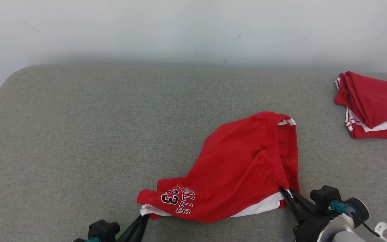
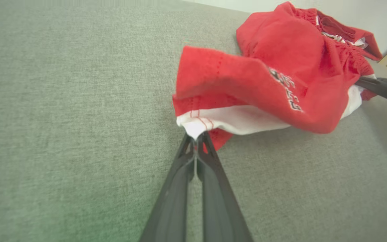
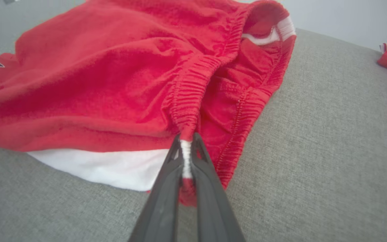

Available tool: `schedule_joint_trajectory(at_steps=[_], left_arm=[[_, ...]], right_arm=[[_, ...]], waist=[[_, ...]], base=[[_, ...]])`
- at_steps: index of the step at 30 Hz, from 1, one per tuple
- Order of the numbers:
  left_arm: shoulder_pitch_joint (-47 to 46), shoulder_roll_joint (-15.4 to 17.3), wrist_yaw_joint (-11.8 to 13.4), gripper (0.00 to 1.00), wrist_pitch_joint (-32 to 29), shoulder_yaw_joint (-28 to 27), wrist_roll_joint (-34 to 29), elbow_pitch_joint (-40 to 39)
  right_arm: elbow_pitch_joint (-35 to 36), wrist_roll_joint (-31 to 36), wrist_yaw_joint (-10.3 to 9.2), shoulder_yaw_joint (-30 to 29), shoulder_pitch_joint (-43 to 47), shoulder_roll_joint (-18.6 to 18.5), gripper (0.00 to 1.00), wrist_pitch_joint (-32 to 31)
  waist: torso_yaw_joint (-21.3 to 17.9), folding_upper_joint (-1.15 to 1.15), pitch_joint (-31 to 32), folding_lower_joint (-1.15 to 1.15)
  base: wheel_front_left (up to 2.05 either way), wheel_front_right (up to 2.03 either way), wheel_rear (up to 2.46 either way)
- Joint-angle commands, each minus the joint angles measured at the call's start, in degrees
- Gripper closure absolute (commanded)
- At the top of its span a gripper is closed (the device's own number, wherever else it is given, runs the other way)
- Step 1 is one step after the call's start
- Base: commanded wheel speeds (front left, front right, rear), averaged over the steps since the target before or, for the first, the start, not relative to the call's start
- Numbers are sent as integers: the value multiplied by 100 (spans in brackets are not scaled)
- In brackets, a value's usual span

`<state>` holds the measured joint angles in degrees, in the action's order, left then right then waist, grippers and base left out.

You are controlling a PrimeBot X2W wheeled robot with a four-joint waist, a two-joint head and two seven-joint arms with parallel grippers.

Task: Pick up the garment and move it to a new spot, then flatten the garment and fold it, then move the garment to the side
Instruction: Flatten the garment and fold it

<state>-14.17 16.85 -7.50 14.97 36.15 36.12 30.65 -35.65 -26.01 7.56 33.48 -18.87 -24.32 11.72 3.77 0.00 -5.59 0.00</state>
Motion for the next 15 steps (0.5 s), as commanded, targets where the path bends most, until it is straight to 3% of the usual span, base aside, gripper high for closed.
schedule_joint_trajectory(at_steps=[1, 9, 15], left_arm=[[143, 59, 7, 100, 19, -11, 39, -43], [807, 311, 8, 100, 19, -322, -42, -635], [1119, 617, 8, 100, 19, -401, -133, -1296]], right_arm=[[56, -85, -12, 43, 57, -78, 100, 44], [933, -872, -12, -95, 702, -377, 100, 218], [1930, -1441, -12, -192, 1163, -653, 100, -75]], waist=[[-5, 0, 85, 0], [-63, 0, 361, 0], [-172, 0, 358, 0]], base=[[0, 0, 0], [0, 0, 0], [0, 0, 0]])
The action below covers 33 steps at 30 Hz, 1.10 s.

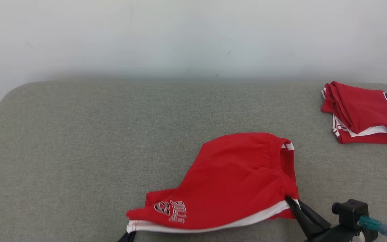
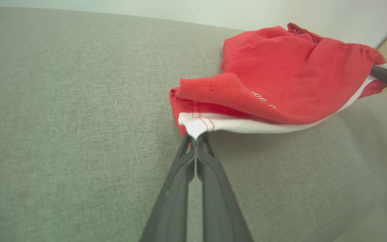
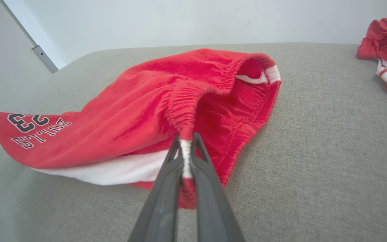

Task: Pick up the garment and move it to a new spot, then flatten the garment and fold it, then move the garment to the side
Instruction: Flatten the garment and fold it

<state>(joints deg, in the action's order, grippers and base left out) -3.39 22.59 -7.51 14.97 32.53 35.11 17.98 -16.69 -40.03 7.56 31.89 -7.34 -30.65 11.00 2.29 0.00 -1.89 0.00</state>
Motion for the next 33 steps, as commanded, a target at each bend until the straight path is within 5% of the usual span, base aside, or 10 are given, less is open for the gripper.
schedule_joint_trajectory(at_steps=[1, 9, 17, 24, 33], left_arm=[[41, 66, 9, 100, 19, -73, -54, -167], [-771, 539, 9, 100, -221, -200, -96, -955], [-3163, 1156, 10, 100, -916, 184, 222, -1239], [-6184, 1283, 9, 100, -1183, 931, 968, -342], [-8715, 1315, 10, 100, -966, 2004, 1493, 855]], right_arm=[[202, -121, -12, -70, 19, -27, 100, -44], [1117, -838, -12, -456, -335, 28, 100, -456], [1413, -1721, -11, -990, -1715, 70, 100, -1326], [738, -2023, -12, -1177, -4018, 320, 100, -2221], [-407, -2057, -12, -1357, -6267, 720, 100, -2461]], waist=[[-50, 0, -18, 0], [-120, 0, -143, 0], [-164, 0, -727, 0], [-278, 0, -1697, 0], [-291, 0, -2394, 0]], base=[[0, 0, 0], [0, 0, 0], [0, 0, 0], [0, 0, 0], [0, 0, 0]])
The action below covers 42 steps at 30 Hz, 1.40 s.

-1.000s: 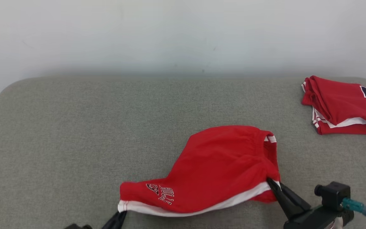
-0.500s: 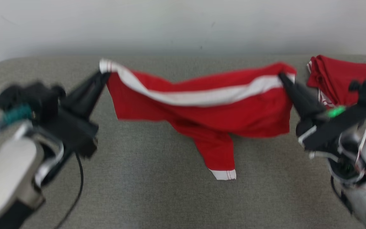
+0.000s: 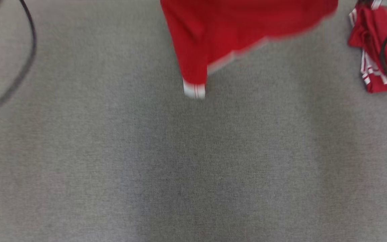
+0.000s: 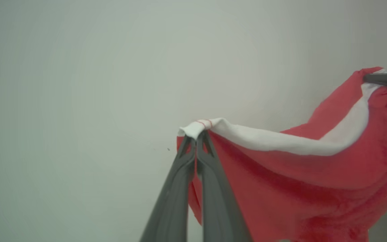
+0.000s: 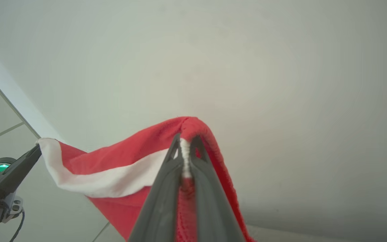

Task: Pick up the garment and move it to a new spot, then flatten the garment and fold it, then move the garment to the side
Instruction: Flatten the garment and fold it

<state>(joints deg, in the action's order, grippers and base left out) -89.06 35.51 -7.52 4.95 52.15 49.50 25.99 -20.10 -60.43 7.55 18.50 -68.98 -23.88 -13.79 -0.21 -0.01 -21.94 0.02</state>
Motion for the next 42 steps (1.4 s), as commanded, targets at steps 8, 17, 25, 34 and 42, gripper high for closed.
schedule_joint_trajectory(at_steps=[8, 17, 25, 34, 42], left_arm=[[-1586, 31, 11, 100, 442, 659, 530, 741], [-2171, 60, 11, 100, 770, 1367, 914, 1077], [-1891, 98, 11, 100, 997, 1776, 1272, 1047], [-450, 202, 11, 100, 1024, 893, 1021, 235], [2127, 295, 355, 100, 1015, -278, 558, -1161]], right_arm=[[-819, 172, -10, 79, -1375, 229, 100, 244], [-1173, 220, -10, 379, -1958, 202, 100, 527], [-1197, -2, -10, 753, -1728, -32, 100, 687], [-538, -573, -10, 1242, -609, -395, 100, 816], [520, -1144, -10, 1555, 1272, -956, 100, 1077]], waist=[[-24, 1, -630, -2], [39, 1, -821, -2], [127, 1, -790, -2], [103, 1, -228, -2], [101, 1, 491, -2]], base=[[0, 0, 0], [0, 0, 0], [0, 0, 0], [0, 0, 0], [0, 0, 0]])
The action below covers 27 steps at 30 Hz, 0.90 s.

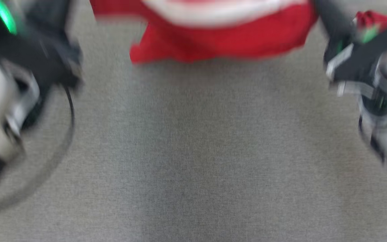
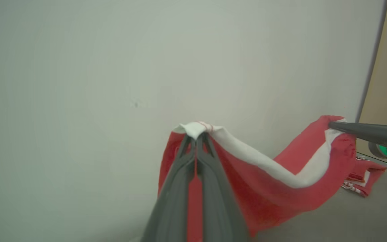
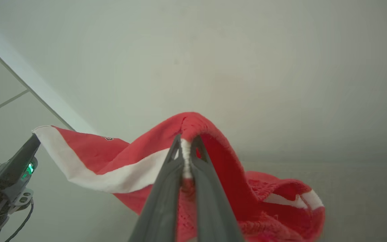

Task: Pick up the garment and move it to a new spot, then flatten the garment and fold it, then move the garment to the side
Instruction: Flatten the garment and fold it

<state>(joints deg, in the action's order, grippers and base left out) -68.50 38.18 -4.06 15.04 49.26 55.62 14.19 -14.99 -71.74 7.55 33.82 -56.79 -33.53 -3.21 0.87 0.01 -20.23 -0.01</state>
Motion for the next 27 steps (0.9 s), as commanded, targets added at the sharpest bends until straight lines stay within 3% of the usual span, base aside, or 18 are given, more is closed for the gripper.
schedule_joint_trajectory(at_steps=[1, 9, 17, 22, 27], left_arm=[[381, 74, 92, 100, 7, -137, -105, -183], [2972, 32, 565, 100, 6, -472, -484, -1338], [4500, -145, 587, 100, 7, -621, -704, -1292], [5512, -421, 415, 100, 7, -985, -759, -998], [6122, -616, 353, 100, 7, -1260, -1297, -597]], right_arm=[[142, -79, -10, 48, 302, -62, 100, 55], [838, -403, -11, 230, 2162, -407, 100, 476], [1242, -466, -11, 624, 3349, -626, 100, 700], [1473, -328, -11, 1069, 4109, -836, 100, 951], [1427, -206, -11, 1381, 4480, -963, 100, 1146]], waist=[[-13, -1, 384, 1], [-8, -1, 836, 1], [53, -1, 1041, 1], [54, -1, 1216, 1], [-1, -1, 1351, 1]], base=[[0, 0, 0], [0, 0, 0], [0, 0, 0], [0, 0, 0], [0, 0, 0]])
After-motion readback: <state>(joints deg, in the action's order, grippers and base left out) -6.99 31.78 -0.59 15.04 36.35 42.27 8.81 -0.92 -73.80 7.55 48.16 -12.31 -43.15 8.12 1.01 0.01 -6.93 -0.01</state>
